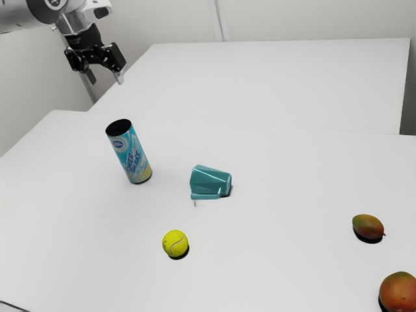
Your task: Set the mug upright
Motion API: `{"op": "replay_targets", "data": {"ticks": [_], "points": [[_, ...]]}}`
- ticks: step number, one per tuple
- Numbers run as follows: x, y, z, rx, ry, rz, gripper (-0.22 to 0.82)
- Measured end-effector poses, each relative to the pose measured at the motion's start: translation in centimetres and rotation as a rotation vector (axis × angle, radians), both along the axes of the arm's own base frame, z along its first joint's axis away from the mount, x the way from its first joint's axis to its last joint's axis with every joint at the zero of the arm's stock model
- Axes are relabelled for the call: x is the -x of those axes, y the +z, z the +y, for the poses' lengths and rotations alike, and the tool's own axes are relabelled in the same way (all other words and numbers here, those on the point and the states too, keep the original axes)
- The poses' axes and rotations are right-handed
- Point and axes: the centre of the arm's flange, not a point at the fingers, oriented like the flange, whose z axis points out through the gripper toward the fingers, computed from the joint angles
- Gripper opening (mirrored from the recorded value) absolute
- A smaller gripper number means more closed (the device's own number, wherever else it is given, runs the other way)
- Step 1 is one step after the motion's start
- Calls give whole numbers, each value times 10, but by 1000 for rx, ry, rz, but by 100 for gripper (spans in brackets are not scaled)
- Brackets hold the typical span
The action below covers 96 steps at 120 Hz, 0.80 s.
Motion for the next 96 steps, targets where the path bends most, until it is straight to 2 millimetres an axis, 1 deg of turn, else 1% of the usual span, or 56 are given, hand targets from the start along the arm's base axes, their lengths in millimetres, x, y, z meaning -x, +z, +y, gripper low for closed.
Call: {"op": "replay_targets", "data": {"ticks": [12,16,19,29,39,44,51,58,66,78,89,96], "points": [[5,4,-1,13,-7,-7,59],[5,0,-8,28,-20,-1,59],[4,-8,-15,52,-31,9,59],[1,-39,-35,152,-51,36,59],[5,-74,-55,299,-50,64,59],[8,-98,-63,385,-35,78,59],[12,-138,-72,504,-1,95,59],[14,-170,-80,596,35,93,59],[14,-201,-82,670,81,77,59],[7,-234,-83,722,132,31,59],[-2,-264,-75,740,171,3,59],[-7,-278,-69,742,187,-19,59]]}}
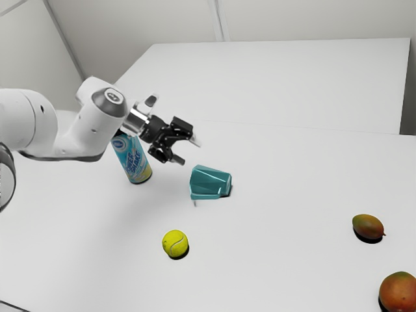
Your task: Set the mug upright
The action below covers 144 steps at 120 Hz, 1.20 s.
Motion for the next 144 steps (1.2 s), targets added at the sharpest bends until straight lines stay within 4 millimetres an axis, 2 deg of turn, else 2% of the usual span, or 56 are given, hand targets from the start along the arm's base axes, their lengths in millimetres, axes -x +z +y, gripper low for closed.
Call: {"op": "replay_targets", "data": {"ticks": [16,37,50,97,135,140,144], "points": [[-2,-22,13,2,36,-30,59],[11,-50,15,42,68,-36,59],[15,-60,14,57,73,-47,59],[19,-84,9,102,90,-98,59],[24,-90,-6,185,120,-145,58],[24,-90,-9,191,118,-151,55],[24,-90,-10,194,117,-156,48]]}}
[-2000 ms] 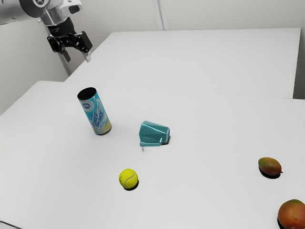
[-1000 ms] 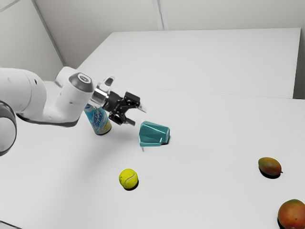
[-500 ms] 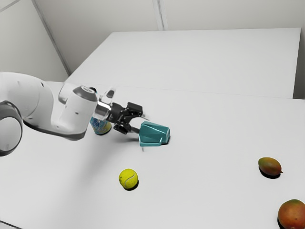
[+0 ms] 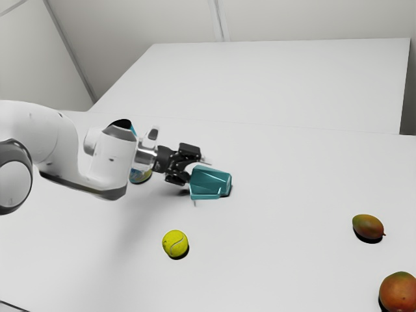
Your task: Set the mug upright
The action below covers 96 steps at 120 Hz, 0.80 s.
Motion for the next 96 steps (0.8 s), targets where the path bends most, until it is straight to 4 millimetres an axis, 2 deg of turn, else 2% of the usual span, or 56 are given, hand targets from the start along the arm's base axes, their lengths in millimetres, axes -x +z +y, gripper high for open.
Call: {"op": "replay_targets", "data": {"ticks": [17,35,46,56,68,76,86,96], "points": [[1,0,-2,12,5,-19,13],[-1,7,-5,25,9,-49,-5],[-5,17,-8,26,4,-78,-11],[-12,30,-9,12,-10,-114,-12],[-30,59,-10,-51,-73,-186,-13],[-41,80,-9,-161,-164,-232,-14],[-57,110,-11,-395,-353,-278,-14],[-65,125,-16,-597,-512,-276,-14]]}}
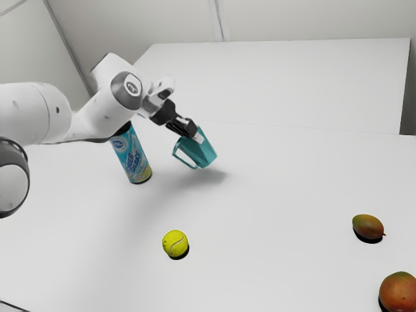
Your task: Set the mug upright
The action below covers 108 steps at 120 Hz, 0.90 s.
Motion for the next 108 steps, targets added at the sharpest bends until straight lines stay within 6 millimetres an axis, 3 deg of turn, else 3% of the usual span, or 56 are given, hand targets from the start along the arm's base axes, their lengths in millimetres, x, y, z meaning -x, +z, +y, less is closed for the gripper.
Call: {"op": "replay_targets", "data": {"ticks": [18,29,43,67,88,95,108], "points": [[-3,-23,-13,-237,-102,70,-14],[-3,-38,-19,-291,-95,110,-14],[-3,-42,-23,-314,-51,132,-14],[-3,-42,-23,-312,28,157,26],[-1,-15,-19,-299,86,140,45],[4,6,-12,-291,104,140,48],[13,62,3,-276,124,141,52]]}}
